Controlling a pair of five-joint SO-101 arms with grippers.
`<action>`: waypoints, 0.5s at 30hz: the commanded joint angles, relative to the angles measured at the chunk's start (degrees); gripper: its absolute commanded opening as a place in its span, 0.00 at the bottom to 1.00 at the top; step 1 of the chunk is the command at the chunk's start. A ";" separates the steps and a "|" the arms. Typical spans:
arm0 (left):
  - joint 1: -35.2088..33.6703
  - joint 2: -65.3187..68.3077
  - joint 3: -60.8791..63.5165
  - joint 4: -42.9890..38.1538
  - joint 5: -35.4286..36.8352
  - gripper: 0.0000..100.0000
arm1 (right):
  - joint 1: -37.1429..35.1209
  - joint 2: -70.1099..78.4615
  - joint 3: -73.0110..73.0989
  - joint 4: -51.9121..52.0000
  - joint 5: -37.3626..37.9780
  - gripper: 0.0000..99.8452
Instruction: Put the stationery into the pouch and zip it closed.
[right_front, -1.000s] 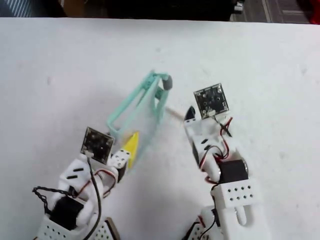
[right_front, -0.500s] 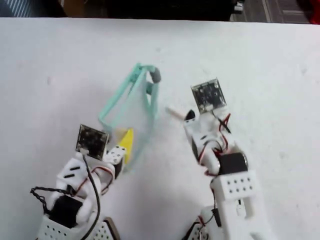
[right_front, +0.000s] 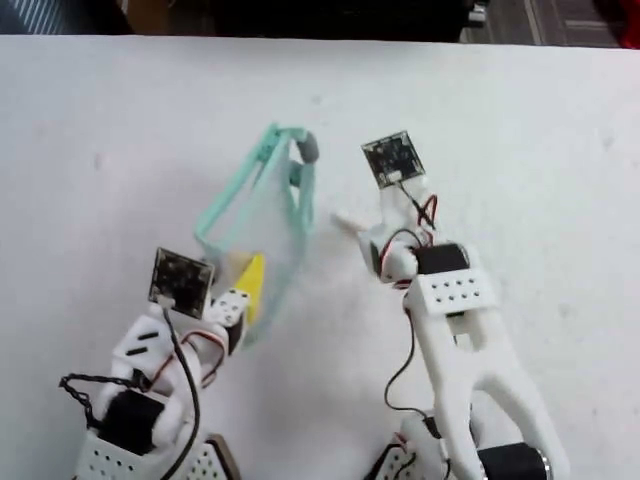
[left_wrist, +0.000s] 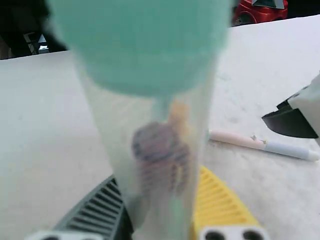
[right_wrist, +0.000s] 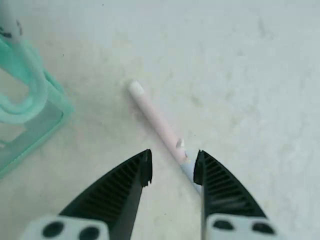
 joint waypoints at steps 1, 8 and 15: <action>-4.88 -0.57 -0.44 -3.16 -0.35 0.12 | -0.57 0.66 -3.25 0.04 3.60 0.14; -6.46 -0.57 -0.18 -3.16 2.81 0.12 | -3.65 10.51 -8.09 0.66 4.66 0.14; -6.29 -0.57 -0.18 -3.08 2.81 0.12 | -0.75 23.08 -16.35 0.57 10.02 0.14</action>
